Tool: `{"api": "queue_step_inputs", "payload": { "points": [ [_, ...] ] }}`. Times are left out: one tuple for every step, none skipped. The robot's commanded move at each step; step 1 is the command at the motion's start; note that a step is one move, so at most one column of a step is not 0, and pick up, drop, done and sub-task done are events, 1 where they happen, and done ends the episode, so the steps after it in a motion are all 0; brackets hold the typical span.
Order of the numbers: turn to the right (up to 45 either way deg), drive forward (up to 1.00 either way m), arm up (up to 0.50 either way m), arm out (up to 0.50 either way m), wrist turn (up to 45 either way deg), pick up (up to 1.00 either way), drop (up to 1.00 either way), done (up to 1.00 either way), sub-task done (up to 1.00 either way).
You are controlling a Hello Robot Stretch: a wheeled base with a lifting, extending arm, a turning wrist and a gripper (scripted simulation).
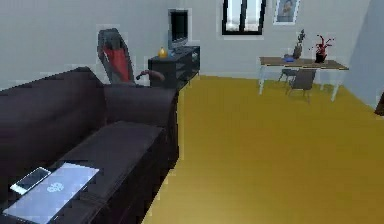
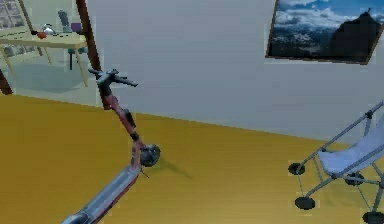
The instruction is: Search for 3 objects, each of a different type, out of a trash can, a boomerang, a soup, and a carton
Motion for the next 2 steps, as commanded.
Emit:
{"api": "queue_step_inputs", "payload": {
  "points": [
    [3.0,0.00,0.00,0.00,0.0,0.00,0.00,0.00,0.00],
    [0.0,0.65,0.00,0.00,0.0,0.00,0.00,0.00,0.00]
  ]
}}
